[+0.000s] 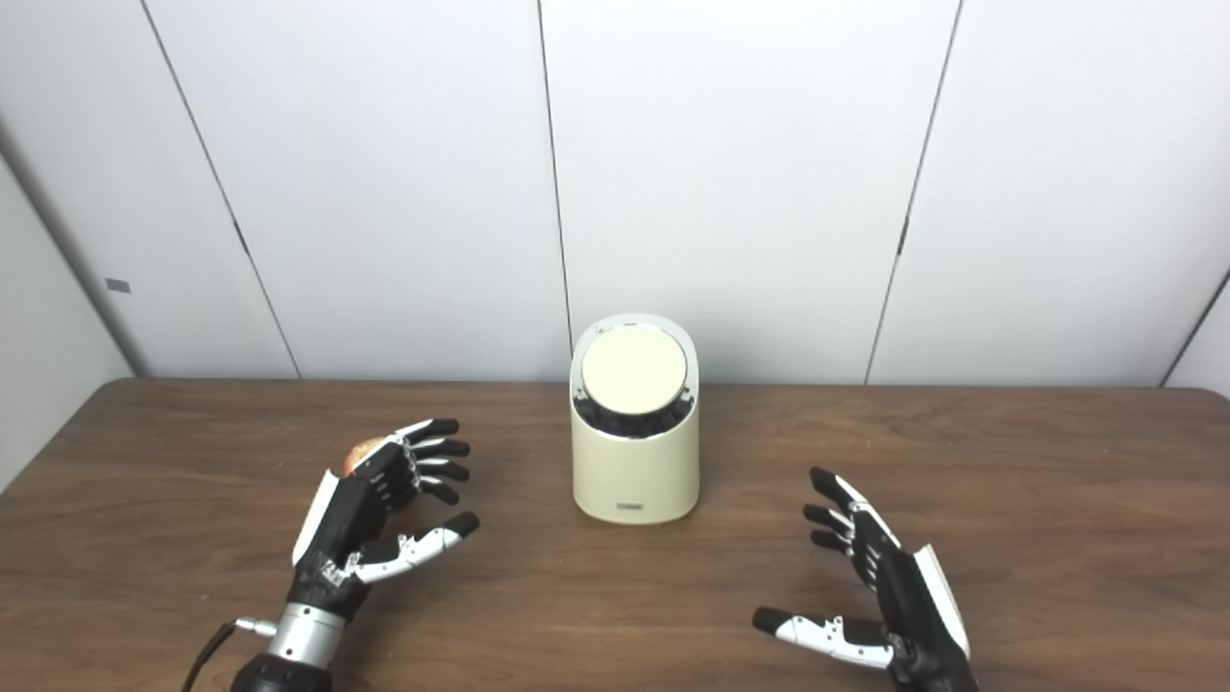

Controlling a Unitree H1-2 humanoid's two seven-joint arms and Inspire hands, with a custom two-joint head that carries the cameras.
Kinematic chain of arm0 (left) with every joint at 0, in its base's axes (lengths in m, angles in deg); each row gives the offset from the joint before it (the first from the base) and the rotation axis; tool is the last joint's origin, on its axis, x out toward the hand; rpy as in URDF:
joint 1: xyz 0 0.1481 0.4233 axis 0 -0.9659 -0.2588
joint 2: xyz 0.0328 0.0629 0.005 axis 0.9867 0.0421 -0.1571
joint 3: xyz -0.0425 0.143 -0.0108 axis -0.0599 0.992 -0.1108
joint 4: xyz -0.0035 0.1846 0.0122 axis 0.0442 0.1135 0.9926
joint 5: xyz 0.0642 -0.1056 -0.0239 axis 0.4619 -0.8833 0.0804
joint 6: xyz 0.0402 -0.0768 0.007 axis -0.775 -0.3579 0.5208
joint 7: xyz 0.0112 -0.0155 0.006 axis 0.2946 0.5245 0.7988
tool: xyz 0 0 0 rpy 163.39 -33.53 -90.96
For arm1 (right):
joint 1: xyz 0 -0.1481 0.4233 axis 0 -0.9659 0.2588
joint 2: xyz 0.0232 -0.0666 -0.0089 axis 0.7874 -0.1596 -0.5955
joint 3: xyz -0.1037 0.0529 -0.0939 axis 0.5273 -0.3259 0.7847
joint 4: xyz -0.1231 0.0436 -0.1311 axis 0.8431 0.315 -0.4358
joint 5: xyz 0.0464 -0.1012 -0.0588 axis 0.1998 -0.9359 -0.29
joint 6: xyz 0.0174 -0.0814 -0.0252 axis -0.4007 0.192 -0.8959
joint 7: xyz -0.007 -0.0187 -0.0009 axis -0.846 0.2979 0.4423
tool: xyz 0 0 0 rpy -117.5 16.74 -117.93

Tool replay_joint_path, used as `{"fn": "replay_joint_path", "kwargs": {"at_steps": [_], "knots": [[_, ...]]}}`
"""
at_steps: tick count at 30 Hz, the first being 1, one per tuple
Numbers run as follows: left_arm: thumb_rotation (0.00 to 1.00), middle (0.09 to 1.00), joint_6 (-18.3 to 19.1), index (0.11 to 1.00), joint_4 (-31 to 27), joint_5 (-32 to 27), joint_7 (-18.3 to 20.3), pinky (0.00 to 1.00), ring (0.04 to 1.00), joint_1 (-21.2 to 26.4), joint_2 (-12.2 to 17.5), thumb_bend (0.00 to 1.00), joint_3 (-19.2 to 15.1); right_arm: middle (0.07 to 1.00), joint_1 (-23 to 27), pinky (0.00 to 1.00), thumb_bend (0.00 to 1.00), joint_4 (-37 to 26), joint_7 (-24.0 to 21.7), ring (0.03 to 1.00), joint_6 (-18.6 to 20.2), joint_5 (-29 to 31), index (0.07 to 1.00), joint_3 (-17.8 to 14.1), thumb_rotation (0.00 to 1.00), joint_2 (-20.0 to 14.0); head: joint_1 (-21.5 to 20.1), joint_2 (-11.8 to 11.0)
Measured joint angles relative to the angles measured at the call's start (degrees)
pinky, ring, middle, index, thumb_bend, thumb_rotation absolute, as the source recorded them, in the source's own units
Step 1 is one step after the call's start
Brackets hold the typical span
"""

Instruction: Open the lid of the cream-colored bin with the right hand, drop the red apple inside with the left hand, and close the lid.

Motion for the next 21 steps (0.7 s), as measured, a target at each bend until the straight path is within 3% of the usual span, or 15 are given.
{"fn": "replay_joint_path", "kwargs": {"at_steps": [8, 13, 16, 21], "knots": [[0.00, 0.709, 0.0, 0.768, 0.0, -0.2, 0.6, 0.53, 0.636, 0.0, 0.0, 0.64, -0.1, 0.919, 0.0, 0.80, 0.77, 0.0, 0.0, 0.838, 0.0, 0.5, 0.880, 0.0, 0.15, 0.0, 0.0, 0.0], [0.00, 0.704, 0.0, 0.755, 0.2, -0.1, 0.6, 0.53, 0.633, 0.2, -0.1, 0.64, -0.1, 0.908, 0.4, 0.77, 0.78, 0.4, 0.2, 0.827, -0.2, 0.6, 0.884, 0.0, 0.20, 0.1, -1.0, -1.7], [0.00, 0.703, 0.0, 0.750, 0.7, 0.2, 0.5, 0.54, 0.634, 0.4, -0.1, 0.64, -0.2, 0.913, 2.0, 0.74, 0.78, 1.9, 1.2, 0.815, -0.4, 0.1, 0.910, 0.0, 0.27, 1.0, -1.3, -2.1], [0.00, 0.701, 0.0, 0.743, 1.8, 0.3, 0.4, 0.52, 0.634, 1.2, -0.4, 0.64, -0.1, 0.893, 7.2, 0.70, 0.76, 2.8, 2.2, 0.796, -0.1, -3.2, 0.917, 1.0, 0.30, 1.6, -1.9, -3.3]]}}
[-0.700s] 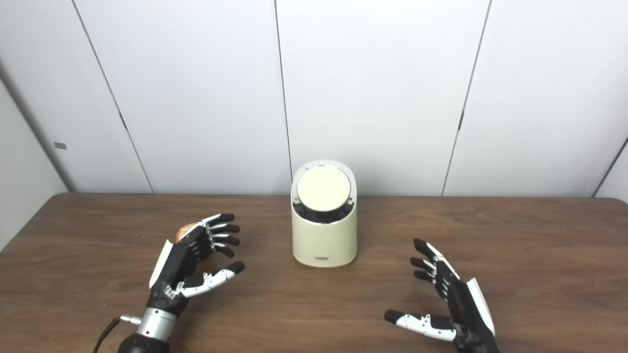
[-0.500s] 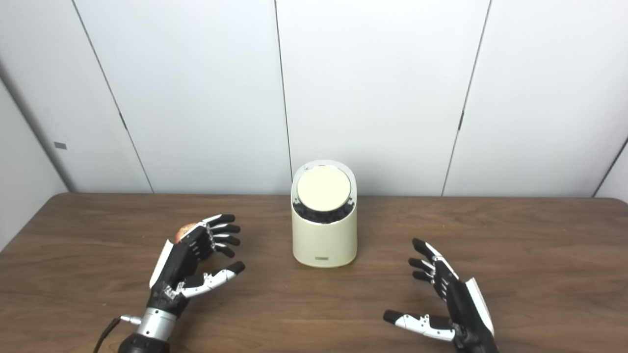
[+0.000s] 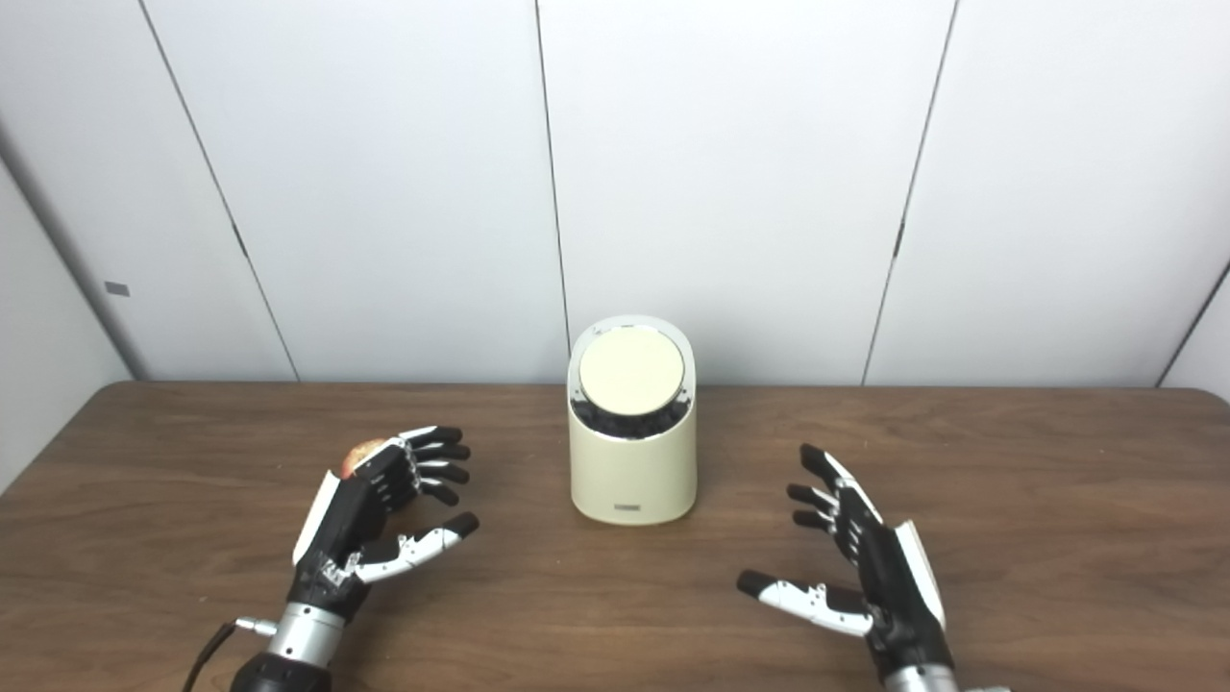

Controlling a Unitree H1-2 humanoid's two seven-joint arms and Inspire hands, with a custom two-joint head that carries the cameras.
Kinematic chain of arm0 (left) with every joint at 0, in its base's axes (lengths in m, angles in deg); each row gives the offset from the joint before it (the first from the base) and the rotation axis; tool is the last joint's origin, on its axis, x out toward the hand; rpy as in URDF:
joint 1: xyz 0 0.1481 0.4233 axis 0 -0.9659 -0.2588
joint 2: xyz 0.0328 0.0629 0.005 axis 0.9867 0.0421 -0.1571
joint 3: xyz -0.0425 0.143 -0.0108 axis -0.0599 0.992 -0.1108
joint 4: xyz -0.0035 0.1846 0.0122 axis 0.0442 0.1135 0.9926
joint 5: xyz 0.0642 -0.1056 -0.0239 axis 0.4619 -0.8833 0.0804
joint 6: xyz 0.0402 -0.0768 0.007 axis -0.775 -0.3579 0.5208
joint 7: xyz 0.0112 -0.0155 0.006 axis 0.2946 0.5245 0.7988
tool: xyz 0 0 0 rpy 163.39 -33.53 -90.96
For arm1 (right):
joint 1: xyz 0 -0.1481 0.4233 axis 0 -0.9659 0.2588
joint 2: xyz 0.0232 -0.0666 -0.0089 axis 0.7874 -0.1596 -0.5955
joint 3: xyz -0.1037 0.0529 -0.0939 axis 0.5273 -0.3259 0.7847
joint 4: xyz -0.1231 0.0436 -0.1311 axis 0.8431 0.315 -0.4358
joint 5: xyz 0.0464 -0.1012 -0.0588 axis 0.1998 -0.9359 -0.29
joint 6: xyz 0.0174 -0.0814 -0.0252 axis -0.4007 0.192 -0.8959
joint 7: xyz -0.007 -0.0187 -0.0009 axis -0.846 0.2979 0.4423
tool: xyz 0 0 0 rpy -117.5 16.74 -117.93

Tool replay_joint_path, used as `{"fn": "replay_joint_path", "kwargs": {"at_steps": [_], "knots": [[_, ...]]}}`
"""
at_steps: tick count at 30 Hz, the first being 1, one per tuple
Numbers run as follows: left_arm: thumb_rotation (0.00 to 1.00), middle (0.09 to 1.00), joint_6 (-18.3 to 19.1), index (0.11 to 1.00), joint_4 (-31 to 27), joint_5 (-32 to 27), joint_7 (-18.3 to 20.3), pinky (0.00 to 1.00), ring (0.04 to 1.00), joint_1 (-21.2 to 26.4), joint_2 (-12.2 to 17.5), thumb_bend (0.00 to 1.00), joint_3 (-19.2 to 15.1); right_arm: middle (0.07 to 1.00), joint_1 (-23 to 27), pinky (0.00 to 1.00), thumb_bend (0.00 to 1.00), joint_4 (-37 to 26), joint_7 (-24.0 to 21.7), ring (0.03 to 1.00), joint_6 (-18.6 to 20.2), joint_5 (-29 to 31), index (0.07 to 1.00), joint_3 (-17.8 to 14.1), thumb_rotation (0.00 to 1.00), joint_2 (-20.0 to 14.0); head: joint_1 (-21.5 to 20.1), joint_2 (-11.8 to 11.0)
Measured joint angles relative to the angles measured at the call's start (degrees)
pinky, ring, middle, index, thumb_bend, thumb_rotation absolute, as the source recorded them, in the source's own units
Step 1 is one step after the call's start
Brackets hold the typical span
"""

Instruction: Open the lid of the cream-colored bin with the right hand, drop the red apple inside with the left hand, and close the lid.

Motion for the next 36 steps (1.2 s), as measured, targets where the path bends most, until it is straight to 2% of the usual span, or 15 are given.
{"fn": "replay_joint_path", "kwargs": {"at_steps": [2, 3, 6, 9, 14, 21, 24, 28, 30, 36], "knots": [[0.00, 0.704, 0.0, 0.746, 0.0, 0.1, 0.0, 0.53, 0.637, 0.1, 0.0, 0.64, 0.0, 0.888, 3.0, 0.69, 0.76, -0.1, 0.8, 0.805, 0.4, -2.8, 0.913, 0.2, 0.36, -0.1, -0.3, 0.0], [0.00, 0.703, 0.0, 0.744, 0.1, 0.1, 0.0, 0.53, 0.636, 0.1, 0.0, 0.64, 0.0, 0.890, 4.6, 0.70, 0.76, -0.3, 1.1, 0.820, 1.4, -4.4, 0.909, 0.2, 0.43, -0.2, -0.3, -0.1], [0.00, 0.706, 0.0, 0.745, 0.2, 0.5, -0.2, 0.53, 0.637, 0.2, 0.0, 0.64, 0.2, 0.902, 8.9, 0.75, 0.78, -2.2, 1.4, 0.855, 7.4, -7.5, 0.908, 0.1, 0.52, -0.3, -0.1, -0.1], [0.00, 0.712, 0.0, 0.750, 0.3, 0.6, -0.6, 0.53, 0.642, 0.4, 0.0, 0.64, 0.2, 0.910, 12.0, 0.77, 0.77, -4.9, 0.7, 0.872, 15.5, -8.5, 0.913, 0.0, 0.49, -0.3, -0.1, 0.0], [0.00, 0.715, 0.0, 0.749, 0.5, 0.8, -0.9, 0.53, 0.640, 0.5, 0.1, 0.64, 0.5, 0.918, 15.9, 0.72, 0.80, -4.7, -2.3, 0.868, 22.4, -7.3, 0.917, 0.2, 0.45, -1.1, -0.4, 0.2], [0.00, 0.710, 0.0, 0.747, 0.5, 0.9, -1.0, 0.53, 0.636, 0.5, 0.2, 0.65, 0.8, 0.921, 21.4, 0.80, 0.80, -3.3, -4.1, 0.907, 26.8, -7.2, 0.927, 2.6, 0.43, -2.2, -0.5, 0.5], [0.00, 0.711, 0.0, 0.746, 0.5, 1.0, -1.2, 0.53, 0.636, 0.5, 0.3, 0.64, 1.0, 0.921, 23.3, 0.75, 0.81, -2.4, -4.3, 0.890, 28.0, -8.3, 0.932, 4.1, 0.43, -2.6, -0.5, 0.5], [0.00, 0.712, 0.0, 0.746, 0.5, 1.1, -1.3, 0.53, 0.640, 0.5, 0.4, 0.64, 1.2, 0.930, 26.3, 0.62, 0.83, 0.5, -5.0, 0.842, 29.8, -11.5, 0.943, 7.2, 0.43, -4.2, -0.4, 0.7], [0.00, 0.714, 0.0, 0.747, 0.5, 1.2, -1.4, 0.53, 0.642, 0.5, 0.4, 0.65, 1.3, 0.927, 27.7, 0.63, 0.83, 1.8, -5.3, 0.846, 30.0, -13.0, 0.937, 8.6, 0.41, -5.0, -0.1, 1.0], [0.00, 0.719, 0.0, 0.747, 0.4, 1.1, -1.1, 0.54, 0.646, 0.5, 0.6, 0.67, 1.7, 0.935, 29.7, 0.69, 0.84, 3.8, -5.8, 0.885, 30.6, -14.1, 0.933, 9.7, 0.33, -5.1, 0.5, 1.1]]}}
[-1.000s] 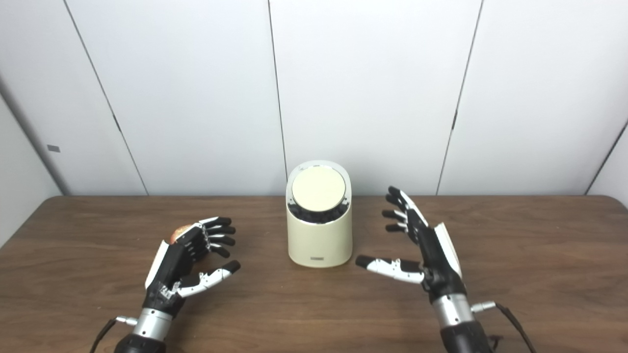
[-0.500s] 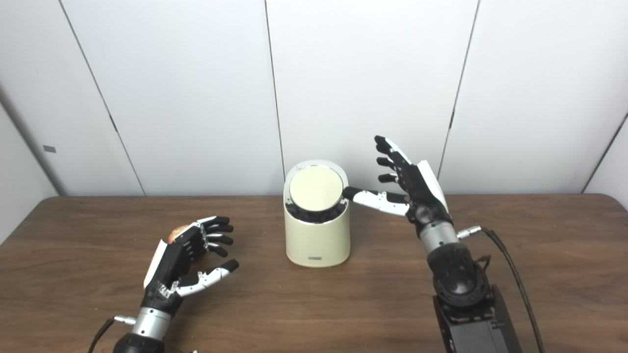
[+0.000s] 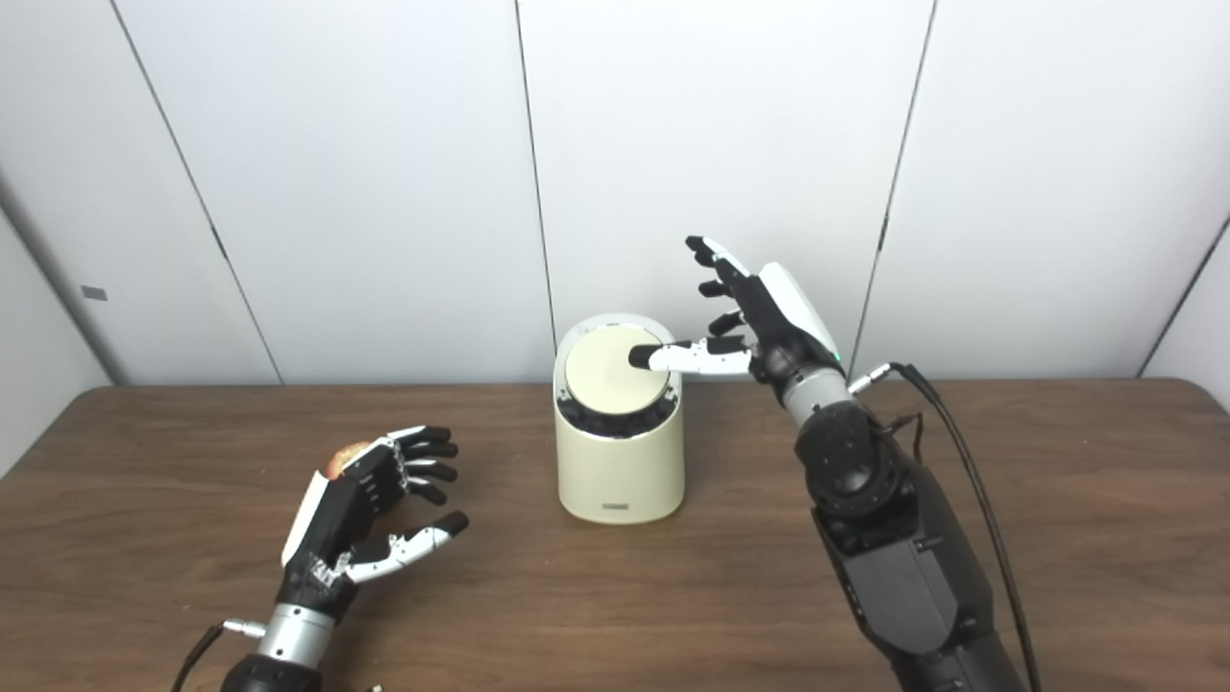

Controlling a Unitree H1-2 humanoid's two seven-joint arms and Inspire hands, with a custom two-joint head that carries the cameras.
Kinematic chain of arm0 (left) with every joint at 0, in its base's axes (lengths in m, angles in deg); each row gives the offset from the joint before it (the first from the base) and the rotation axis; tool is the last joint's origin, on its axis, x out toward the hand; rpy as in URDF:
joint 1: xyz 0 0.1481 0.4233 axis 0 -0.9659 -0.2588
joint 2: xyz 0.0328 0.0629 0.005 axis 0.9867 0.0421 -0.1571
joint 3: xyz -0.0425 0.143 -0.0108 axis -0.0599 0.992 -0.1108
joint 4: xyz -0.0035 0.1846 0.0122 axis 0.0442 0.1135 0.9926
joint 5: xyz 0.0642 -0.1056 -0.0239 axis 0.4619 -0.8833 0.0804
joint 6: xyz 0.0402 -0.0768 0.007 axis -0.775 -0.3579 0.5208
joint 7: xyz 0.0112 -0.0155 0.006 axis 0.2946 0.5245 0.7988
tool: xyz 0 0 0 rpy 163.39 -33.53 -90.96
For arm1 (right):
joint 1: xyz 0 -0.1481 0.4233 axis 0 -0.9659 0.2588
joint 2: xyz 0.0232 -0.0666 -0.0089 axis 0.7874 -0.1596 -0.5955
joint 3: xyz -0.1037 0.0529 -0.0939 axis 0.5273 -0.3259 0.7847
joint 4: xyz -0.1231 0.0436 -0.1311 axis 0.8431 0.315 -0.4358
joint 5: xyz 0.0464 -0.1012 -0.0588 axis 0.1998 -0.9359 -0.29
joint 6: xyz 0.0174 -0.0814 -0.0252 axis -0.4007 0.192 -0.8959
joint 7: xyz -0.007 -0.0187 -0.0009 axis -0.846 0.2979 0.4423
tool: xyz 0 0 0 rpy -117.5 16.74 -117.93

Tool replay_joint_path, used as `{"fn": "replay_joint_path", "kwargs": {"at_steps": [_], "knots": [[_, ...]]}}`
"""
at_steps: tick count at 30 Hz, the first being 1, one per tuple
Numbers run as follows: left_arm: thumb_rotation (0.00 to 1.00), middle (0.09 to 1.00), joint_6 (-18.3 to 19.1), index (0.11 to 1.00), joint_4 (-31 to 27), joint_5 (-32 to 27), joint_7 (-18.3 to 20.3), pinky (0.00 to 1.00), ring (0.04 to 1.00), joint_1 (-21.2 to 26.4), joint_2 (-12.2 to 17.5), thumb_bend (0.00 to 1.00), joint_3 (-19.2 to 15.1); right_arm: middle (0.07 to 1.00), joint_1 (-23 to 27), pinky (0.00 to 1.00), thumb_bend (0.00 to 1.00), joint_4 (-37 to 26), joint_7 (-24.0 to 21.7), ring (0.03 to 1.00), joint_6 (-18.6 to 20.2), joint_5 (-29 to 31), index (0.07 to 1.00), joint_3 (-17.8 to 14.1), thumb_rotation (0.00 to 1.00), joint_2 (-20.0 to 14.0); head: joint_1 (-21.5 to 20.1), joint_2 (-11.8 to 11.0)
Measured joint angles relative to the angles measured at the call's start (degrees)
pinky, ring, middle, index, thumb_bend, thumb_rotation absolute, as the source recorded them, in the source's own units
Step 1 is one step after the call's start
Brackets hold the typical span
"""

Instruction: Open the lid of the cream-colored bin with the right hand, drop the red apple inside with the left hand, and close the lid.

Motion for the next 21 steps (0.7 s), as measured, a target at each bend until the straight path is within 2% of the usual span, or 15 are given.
{"fn": "replay_joint_path", "kwargs": {"at_steps": [4, 8, 12, 17, 21], "knots": [[0.00, 0.720, 0.0, 0.746, 0.0, 0.0, 0.0, 0.54, 0.651, 0.0, 0.0, 0.66, 0.0, 0.940, 0.2, 0.69, 0.84, 0.5, -0.3, 0.881, 1.1, -0.1, 0.933, 0.7, 0.30, 0.6, 0.1, 0.1], [0.00, 0.721, 0.0, 0.745, -0.1, 0.1, -0.2, 0.54, 0.653, 0.0, 0.0, 0.66, 0.1, 0.934, 0.4, 0.66, 0.85, 2.0, -0.3, 0.856, 1.1, -1.4, 0.933, 2.0, 0.32, 0.7, 0.1, 0.3], [0.00, 0.720, 0.0, 0.744, -0.1, 0.1, -0.3, 0.54, 0.652, 0.0, 0.0, 0.66, 0.1, 0.944, 0.9, 0.69, 0.87, 3.2, -0.3, 0.880, 1.1, -2.7, 0.942, 3.2, 0.33, 0.7, 0.3, 0.5], [0.00, 0.725, 0.0, 0.750, -0.2, 0.2, -0.4, 0.54, 0.656, -0.1, 0.0, 0.66, 0.3, 0.920, 1.9, 0.72, 0.91, 4.8, -0.3, 0.883, 0.6, -6.3, 0.933, 6.4, 0.34, 0.2, 0.4, 0.7], [0.00, 0.724, 0.0, 0.749, -0.4, 0.3, -0.4, 0.54, 0.656, -0.1, 0.0, 0.66, 0.4, 0.923, 2.3, 0.73, 0.92, 5.6, -0.3, 0.889, 0.5, -7.2, 0.933, 7.1, 0.34, 0.1, 0.6, 0.9]]}}
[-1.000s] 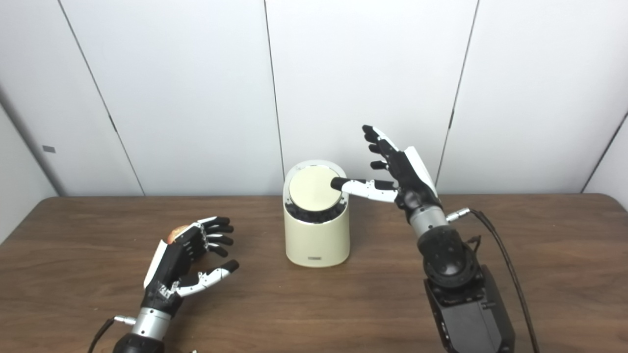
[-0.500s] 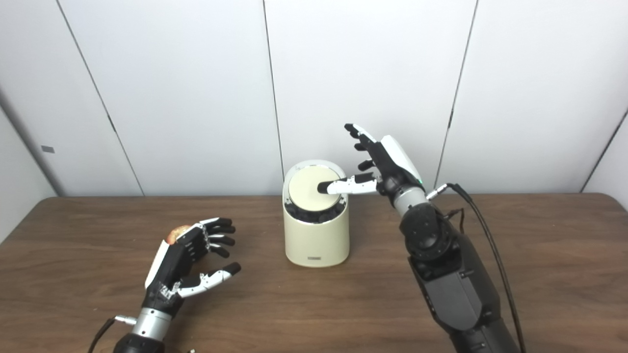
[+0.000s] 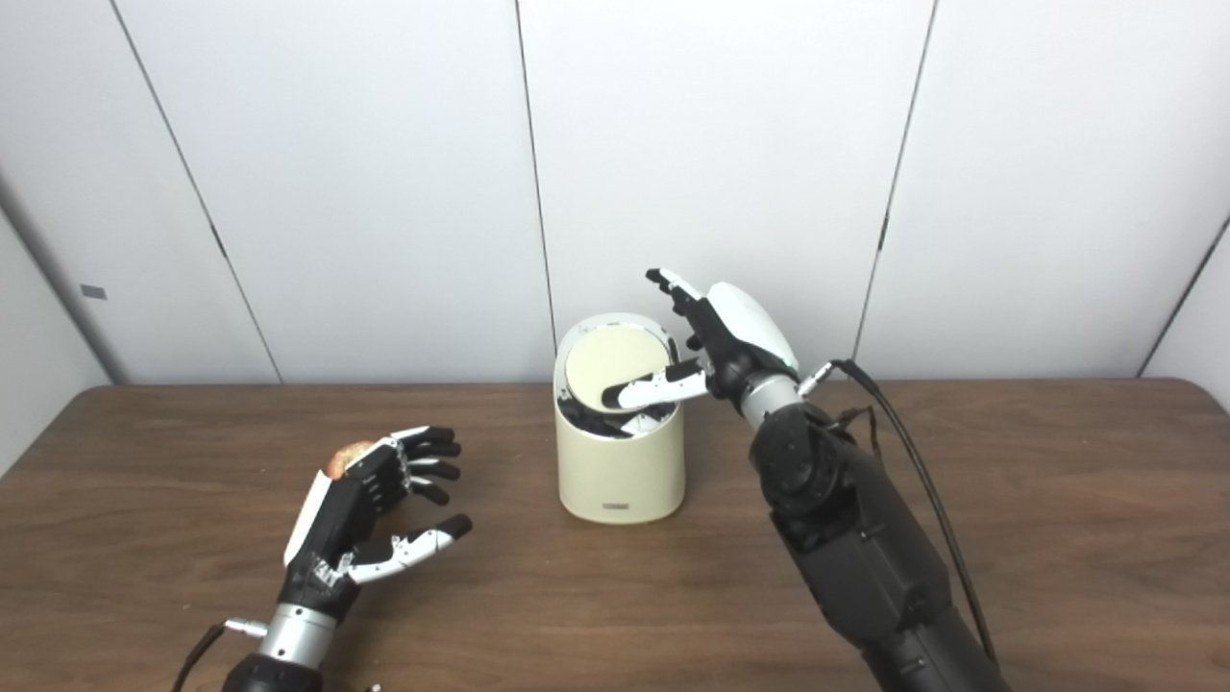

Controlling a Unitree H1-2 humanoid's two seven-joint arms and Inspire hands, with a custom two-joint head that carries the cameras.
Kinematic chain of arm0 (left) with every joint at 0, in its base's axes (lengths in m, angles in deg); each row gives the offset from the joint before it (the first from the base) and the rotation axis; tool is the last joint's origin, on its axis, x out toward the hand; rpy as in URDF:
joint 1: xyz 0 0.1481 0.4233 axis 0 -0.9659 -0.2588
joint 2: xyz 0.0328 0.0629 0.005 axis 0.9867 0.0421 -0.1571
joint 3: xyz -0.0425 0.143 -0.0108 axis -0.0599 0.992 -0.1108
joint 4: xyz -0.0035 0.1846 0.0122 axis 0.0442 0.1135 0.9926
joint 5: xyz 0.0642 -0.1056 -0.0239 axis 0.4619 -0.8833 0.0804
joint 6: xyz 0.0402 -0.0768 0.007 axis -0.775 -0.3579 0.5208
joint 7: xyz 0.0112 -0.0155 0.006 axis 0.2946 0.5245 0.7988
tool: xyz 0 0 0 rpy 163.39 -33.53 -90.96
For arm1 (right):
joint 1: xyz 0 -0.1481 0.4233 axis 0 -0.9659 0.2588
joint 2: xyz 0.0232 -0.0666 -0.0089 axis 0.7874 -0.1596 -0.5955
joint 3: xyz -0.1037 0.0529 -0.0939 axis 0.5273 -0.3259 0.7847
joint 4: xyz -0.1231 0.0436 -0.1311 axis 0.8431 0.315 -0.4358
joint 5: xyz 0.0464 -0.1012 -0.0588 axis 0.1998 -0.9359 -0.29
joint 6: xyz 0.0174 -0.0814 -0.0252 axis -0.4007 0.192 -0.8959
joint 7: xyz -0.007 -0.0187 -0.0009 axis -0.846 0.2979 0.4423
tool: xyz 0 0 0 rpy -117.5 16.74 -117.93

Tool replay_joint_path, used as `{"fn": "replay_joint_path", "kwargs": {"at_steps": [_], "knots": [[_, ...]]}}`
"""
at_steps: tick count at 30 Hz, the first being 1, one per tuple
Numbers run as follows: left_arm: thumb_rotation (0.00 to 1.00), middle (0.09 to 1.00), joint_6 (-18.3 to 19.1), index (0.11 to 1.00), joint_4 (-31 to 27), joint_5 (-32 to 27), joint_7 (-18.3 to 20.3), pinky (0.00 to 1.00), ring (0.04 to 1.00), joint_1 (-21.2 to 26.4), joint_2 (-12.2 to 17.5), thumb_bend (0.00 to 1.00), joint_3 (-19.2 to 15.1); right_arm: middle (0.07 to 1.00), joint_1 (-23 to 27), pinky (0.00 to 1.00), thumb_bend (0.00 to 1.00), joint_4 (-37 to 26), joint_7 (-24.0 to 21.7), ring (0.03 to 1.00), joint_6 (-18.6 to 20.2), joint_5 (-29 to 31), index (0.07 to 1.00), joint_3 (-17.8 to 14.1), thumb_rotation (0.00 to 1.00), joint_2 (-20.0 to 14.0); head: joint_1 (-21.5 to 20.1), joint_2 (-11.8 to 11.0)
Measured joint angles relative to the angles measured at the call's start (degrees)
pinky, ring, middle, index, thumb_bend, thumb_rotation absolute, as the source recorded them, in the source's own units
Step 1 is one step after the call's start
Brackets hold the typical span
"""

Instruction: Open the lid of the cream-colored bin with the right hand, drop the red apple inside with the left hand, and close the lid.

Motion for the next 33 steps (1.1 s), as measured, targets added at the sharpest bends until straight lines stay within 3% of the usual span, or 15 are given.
{"fn": "replay_joint_path", "kwargs": {"at_steps": [9, 16, 22, 27, 33], "knots": [[0.00, 0.728, 0.0, 0.750, -0.1, 0.8, -0.3, 0.54, 0.656, 0.0, -0.2, 0.63, 0.0, 0.916, 2.4, 0.70, 0.90, 2.5, 0.0, 0.874, -1.5, -1.5, 0.931, 1.3, 0.33, -1.1, 0.6, 0.4], [0.00, 0.731, 0.0, 0.756, -0.2, 0.8, -0.3, 0.54, 0.659, 0.0, -0.3, 0.63, 0.0, 0.919, 4.4, 0.66, 0.89, 2.9, -0.5, 0.842, -1.9, -6.5, 0.929, 5.3, 0.32, -3.0, 1.0, 0.8], [0.00, 0.731, 0.0, 0.753, -0.2, 0.7, -0.2, 0.53, 0.657, 0.0, -0.3, 0.63, 0.0, 0.922, 7.6, 0.60, 0.86, 2.0, -5.4, 0.810, 2.1, -12.3, 0.900, 8.5, 0.22, -3.3, 1.2, 1.1], [0.00, 0.733, 0.0, 0.751, -0.2, 0.7, -0.2, 0.53, 0.655, -0.1, -0.6, 0.64, 0.0, 0.922, 8.6, 0.59, 0.87, 1.9, -9.7, 0.800, 3.3, -16.9, 0.885, 8.1, 0.18, -1.7, 1.3, 1.3], [0.00, 0.728, 0.0, 0.749, -0.6, 0.7, -0.2, 0.52, 0.647, -0.2, -0.7, 0.63, 0.0, 0.914, 6.5, 0.64, 0.83, -1.0, -10.9, 0.842, 3.9, -15.8, 0.885, 4.9, 0.22, -1.2, 1.0, 1.2]]}}
